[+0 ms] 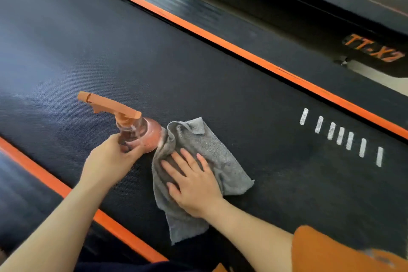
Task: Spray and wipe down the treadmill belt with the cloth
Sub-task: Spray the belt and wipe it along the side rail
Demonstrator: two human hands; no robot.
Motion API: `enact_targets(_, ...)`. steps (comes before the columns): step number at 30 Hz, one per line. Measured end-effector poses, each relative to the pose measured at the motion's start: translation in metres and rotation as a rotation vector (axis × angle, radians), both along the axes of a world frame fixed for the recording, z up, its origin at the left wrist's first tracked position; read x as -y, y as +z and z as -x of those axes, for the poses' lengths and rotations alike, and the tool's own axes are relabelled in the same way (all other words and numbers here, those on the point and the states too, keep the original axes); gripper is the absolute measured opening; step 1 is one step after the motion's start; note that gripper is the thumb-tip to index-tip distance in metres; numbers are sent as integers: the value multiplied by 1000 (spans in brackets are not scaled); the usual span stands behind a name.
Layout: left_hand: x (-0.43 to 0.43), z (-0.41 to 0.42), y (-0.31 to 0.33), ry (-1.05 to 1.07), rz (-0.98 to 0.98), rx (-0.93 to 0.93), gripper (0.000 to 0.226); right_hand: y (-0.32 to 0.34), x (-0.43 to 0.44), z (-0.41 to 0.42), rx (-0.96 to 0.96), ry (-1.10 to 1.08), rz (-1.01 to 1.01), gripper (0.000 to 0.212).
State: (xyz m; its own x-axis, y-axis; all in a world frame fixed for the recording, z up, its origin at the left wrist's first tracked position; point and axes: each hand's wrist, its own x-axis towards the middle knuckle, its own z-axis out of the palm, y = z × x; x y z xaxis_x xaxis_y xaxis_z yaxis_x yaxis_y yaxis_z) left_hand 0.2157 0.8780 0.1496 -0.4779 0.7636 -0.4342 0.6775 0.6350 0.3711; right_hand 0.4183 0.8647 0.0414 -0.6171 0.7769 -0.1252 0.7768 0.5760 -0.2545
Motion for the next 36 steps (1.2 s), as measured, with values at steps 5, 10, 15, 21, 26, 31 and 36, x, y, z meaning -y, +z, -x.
enact_targets(5, 13, -11, -4, -299, 237, 16, 9, 6, -31, -130, 161, -429, -5, 62)
enact_targets(10, 8, -41, -8, -443, 98, 148, 24, 8, -3, -88, 163, -792, -36, 65)
enact_targets(15, 15, -46, -10, -610, 114, 86, 27, 14, 54, 51, 30, -47, 84, 52)
enact_targets(21, 13, -7, -9, -466, 96, 61, 33, 22, -21, -36, 68, -151, 179, 47)
enact_targets(26, 9, -24, -14, -558, 91, 86, 42, 13, -50, -108, 170, -737, -28, 54)
enact_targets(31, 10, -59, -32, -751, -15, -13, 50, 0, -15, -50, 166, -478, -112, 62)
enact_targets(36, 19, -82, -50, -1009, -145, -122, 64, -4, -15, -50, 139, -473, -123, 57)
